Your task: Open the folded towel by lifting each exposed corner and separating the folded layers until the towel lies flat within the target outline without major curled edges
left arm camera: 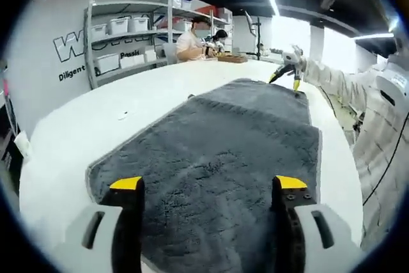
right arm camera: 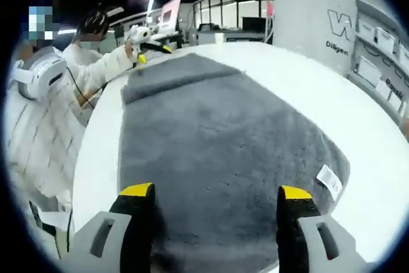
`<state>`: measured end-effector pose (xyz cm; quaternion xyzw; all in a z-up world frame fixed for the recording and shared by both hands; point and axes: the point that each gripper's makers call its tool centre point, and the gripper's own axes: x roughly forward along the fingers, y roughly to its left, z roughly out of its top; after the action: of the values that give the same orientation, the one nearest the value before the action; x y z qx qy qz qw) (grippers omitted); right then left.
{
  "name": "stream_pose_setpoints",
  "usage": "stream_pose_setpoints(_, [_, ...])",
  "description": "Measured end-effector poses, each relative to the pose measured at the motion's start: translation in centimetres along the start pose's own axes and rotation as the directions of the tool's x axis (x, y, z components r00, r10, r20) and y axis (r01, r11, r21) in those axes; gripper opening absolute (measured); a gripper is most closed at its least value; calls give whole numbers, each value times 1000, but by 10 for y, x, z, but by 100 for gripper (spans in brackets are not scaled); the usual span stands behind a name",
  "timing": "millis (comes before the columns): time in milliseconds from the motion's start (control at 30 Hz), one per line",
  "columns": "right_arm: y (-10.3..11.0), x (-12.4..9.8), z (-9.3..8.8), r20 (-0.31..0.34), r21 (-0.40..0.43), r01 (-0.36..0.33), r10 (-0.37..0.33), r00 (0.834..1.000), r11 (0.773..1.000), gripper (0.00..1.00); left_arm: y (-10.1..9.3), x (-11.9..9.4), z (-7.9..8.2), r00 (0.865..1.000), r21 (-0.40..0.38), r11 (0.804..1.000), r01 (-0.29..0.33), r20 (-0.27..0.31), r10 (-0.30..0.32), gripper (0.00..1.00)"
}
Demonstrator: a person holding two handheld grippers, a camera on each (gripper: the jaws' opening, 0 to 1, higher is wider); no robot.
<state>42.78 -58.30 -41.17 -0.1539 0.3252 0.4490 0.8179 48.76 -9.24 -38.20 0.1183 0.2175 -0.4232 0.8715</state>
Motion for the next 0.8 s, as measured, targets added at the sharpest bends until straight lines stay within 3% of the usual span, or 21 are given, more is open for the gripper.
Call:
stream_pose_setpoints(100, [10, -6, 1, -1, -7, 50, -50, 999, 999, 79, -13, -8, 1, 1000, -35, 999, -28, 7, 28, 87])
stream_pose_setpoints(133, [10, -10, 1, -5, 7, 100, -100, 995, 995, 79, -20, -11, 3, 999, -49, 998, -41, 24, 43, 88])
stream_pose_setpoints(233, [21, -16, 2, -3, 32, 167, -167, 986, 985, 79, -36, -18, -3, 996, -89, 992, -91, 13, 93, 87])
stream_pose_setpoints(400, [58, -21, -2, -5, 0, 201, -201, 980, 980, 78, -61, -30, -20, 988, -204, 968, -149, 1, 153, 85])
stream_pose_setpoints(500, [74, -25, -2, -1, -10, 226, -226, 974, 974, 75, -69, -38, -25, 985, -192, 967, -169, 14, 174, 79])
stream_pose_setpoints(667, [97, -30, -1, 40, 6, 245, -245, 969, 969, 71, -87, -48, -35, 981, -219, 959, -179, 33, 190, 78])
stream_pose_setpoints(733, [104, -29, -3, 44, 11, 254, -254, 966, 967, 69, -89, -51, -44, 975, -235, 948, -214, 10, 222, 76])
stream_pose_setpoints(800, [107, -30, -9, 37, 44, 277, -279, 960, 960, 69, -85, -55, -51, 958, -265, 924, -277, -5, 286, 73])
